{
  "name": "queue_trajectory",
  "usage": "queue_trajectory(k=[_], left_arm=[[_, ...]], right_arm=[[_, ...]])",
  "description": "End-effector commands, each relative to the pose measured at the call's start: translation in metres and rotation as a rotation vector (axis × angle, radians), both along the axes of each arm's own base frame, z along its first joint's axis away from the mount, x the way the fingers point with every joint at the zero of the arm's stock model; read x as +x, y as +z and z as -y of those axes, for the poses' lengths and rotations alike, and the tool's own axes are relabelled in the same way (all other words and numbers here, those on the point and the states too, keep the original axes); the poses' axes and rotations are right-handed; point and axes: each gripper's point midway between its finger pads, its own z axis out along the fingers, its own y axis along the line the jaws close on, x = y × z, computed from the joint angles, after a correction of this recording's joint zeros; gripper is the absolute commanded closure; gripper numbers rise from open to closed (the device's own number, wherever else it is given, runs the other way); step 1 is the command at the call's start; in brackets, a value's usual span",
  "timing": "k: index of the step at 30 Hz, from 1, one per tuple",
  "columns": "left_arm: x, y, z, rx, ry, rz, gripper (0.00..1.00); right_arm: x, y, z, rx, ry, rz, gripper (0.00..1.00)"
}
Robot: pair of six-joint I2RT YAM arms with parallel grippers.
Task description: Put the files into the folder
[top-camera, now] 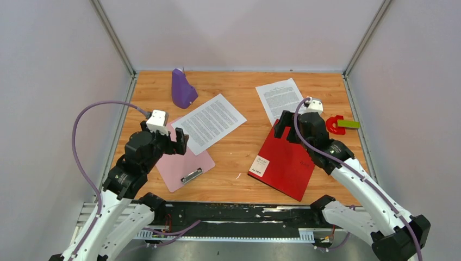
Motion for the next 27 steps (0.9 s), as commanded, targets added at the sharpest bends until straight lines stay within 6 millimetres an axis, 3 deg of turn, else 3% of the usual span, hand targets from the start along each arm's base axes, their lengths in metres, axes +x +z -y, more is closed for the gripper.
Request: queue_trajectory(k=[1,9,14,20,27], left_arm=[[0.003,0.011,0.003,-0.020,-0.006,0.045,0.00],[0.007,0.003,0.009,-0.067,0.003,0.003,0.01],[0.009,-0.006,0.047,-0.193,-0.106,-0.115,0.05],[0.013,-0.037,0.093,-0.269,-0.211,-0.322,0.10],[0.014,-0.062,0.152,-0.276,-0.312,-0.402,0.17]], right_arm=[[0.002,0.015,0.002,0.016,-0.010,0.050,0.01],[-0.006,-0.006,0.005,0.050,-0.070,-0.041,0.01],[-0.009,-0.021,0.017,-0.013,-0.117,-0.095,0.01],[-0.017,-0.048,0.020,-0.079,-0.064,-0.179,0.03],[-0.013,-0.101,0.055,0.037,-0.117,-0.261,0.04]])
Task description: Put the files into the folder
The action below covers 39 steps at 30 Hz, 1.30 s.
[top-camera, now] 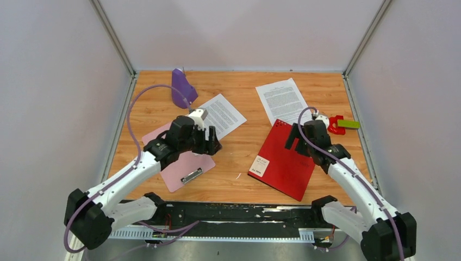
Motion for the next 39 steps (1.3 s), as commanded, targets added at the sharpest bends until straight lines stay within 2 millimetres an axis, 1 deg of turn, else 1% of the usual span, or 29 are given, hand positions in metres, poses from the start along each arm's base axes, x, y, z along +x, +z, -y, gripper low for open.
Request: queue_trajectory(k=[1,2,4,5,6,8,10,13,14,16,18,21,23,26,33,35,36,39], left_arm=[[0.008,0.022,0.051,-0.139,-0.064,0.036,0.19],[0.008,0.012,0.061,-0.136,-0.077,0.014,0.20],[0.003,0.000,0.082,-0.115,-0.125,-0.003,0.21],[-0.001,-0.007,0.093,-0.094,-0.156,-0.015,0.21],[-0.003,-0.011,0.104,-0.082,-0.185,-0.017,0.21],[-0.006,-0.026,0.121,-0.064,-0.225,-0.043,0.23],[-0.007,-0.036,0.136,-0.076,-0.249,-0.068,0.26],[-0.007,-0.042,0.155,-0.069,-0.276,-0.068,0.29],[-0.007,-0.044,0.161,-0.055,-0.287,-0.065,0.29],[-0.005,-0.053,0.170,-0.048,-0.294,-0.085,0.30],[-0.005,-0.062,0.177,-0.055,-0.301,-0.113,0.32],[-0.008,-0.075,0.181,-0.051,-0.312,-0.148,0.35],[-0.012,-0.079,0.182,-0.048,-0.331,-0.160,0.36],[-0.016,-0.086,0.176,-0.020,-0.337,-0.176,0.37],[-0.032,-0.101,0.163,-0.018,-0.340,-0.226,0.38],[-0.038,-0.105,0.158,-0.010,-0.342,-0.242,0.39],[-0.042,-0.107,0.154,-0.004,-0.341,-0.251,0.40],[-0.049,-0.107,0.146,-0.012,-0.334,-0.256,0.42]], right_arm=[[0.006,-0.025,0.013,0.104,0.002,-0.018,0.04],[0.006,-0.031,0.016,0.118,0.009,-0.030,0.04],[0.005,-0.041,0.023,0.122,-0.001,-0.045,0.05],[0.004,-0.045,0.028,0.119,-0.013,-0.050,0.05],[0.004,-0.048,0.033,0.115,-0.024,-0.054,0.04],[0.002,-0.055,0.043,0.103,-0.051,-0.061,0.04],[0.001,-0.061,0.053,0.080,-0.084,-0.059,0.01],[0.001,-0.069,0.066,0.072,-0.155,-0.049,0.01],[0.000,-0.072,0.066,0.081,-0.165,-0.054,0.01],[0.000,-0.077,0.077,0.087,-0.231,-0.069,0.01],[-0.002,-0.083,0.084,0.089,-0.277,-0.090,0.01],[-0.002,-0.090,0.088,0.117,-0.299,-0.108,0.00],[-0.001,-0.093,0.080,0.152,-0.258,-0.121,0.00],[0.002,-0.093,0.069,0.196,-0.204,-0.128,0.01],[0.008,-0.091,0.027,0.373,-0.015,-0.118,0.01],[0.011,-0.087,0.014,0.434,0.054,-0.095,0.03],[0.011,-0.085,0.010,0.452,0.076,-0.086,0.03],[0.011,-0.080,-0.001,0.497,0.143,-0.057,0.05]])
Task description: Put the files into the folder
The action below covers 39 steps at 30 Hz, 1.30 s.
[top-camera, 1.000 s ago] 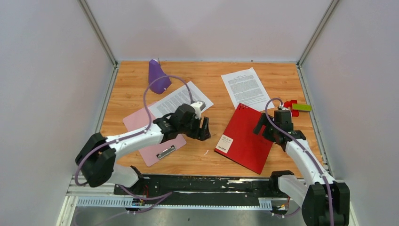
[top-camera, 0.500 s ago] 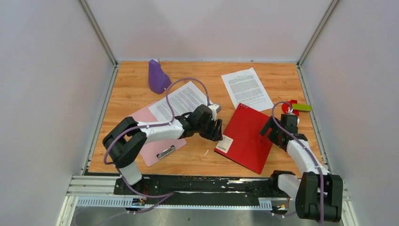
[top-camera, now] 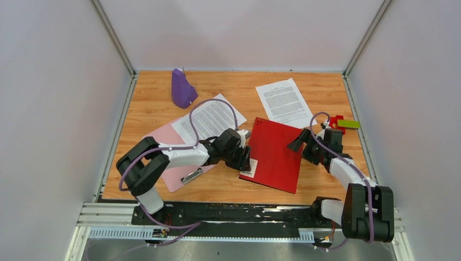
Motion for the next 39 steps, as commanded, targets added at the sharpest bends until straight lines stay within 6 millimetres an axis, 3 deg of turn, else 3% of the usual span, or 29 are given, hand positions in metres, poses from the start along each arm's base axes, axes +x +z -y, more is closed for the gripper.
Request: queue_trajectory(k=[1,8,17,19,21,28,34,39], left_arm=[[-0.010,0.021,-0.002,-0.063,0.002,0.015,0.42],[-0.026,0.026,-0.002,-0.139,0.006,-0.020,0.45],[-0.027,0.017,-0.005,-0.096,-0.018,-0.018,0.45],[-0.027,0.016,-0.007,-0.089,-0.019,-0.017,0.44],[-0.025,0.019,-0.009,-0.077,-0.016,-0.003,0.43],[0.010,0.046,-0.023,0.057,0.045,0.135,0.42],[0.046,0.056,-0.020,0.085,0.089,0.170,0.44],[0.074,0.049,-0.021,0.078,0.115,0.166,0.50]], right_arm=[[-0.006,0.010,-0.034,0.152,0.157,0.061,0.05],[-0.002,0.035,-0.052,0.258,0.241,0.155,0.09],[-0.007,0.063,-0.072,0.416,0.303,0.223,0.10],[-0.007,0.066,-0.071,0.397,0.310,0.225,0.11],[-0.003,0.057,-0.057,0.289,0.262,0.193,0.11],[0.001,0.034,-0.010,0.030,0.054,0.088,0.06],[0.004,0.013,-0.014,0.048,0.090,0.011,0.06],[0.003,0.004,-0.019,0.075,0.124,-0.015,0.11]])
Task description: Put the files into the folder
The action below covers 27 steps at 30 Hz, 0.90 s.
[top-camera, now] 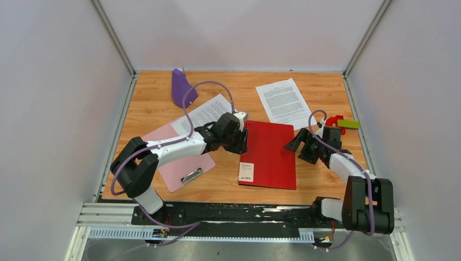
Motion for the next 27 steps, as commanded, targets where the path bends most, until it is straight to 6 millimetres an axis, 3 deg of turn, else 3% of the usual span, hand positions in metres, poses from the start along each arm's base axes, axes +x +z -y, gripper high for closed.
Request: queue_trajectory(k=[1,6,14,20,27], left_arm=[[0.026,-0.013,-0.007,0.045,0.015,0.014,0.50],[0.035,-0.027,-0.005,0.007,0.002,-0.040,0.53],[0.031,-0.047,-0.002,-0.002,-0.048,-0.050,0.55],[0.025,-0.063,-0.013,-0.014,-0.020,-0.074,0.69],[0.014,-0.072,-0.003,-0.101,-0.058,-0.141,0.70]], right_arm=[[0.008,0.002,-0.001,-0.012,0.036,0.025,0.11],[0.007,0.001,-0.001,-0.013,0.044,0.017,0.12],[0.007,-0.003,-0.008,0.028,0.075,0.007,0.12],[0.004,-0.007,-0.017,0.083,0.101,-0.012,0.12],[0.003,0.048,-0.057,0.389,0.224,0.151,0.13]])
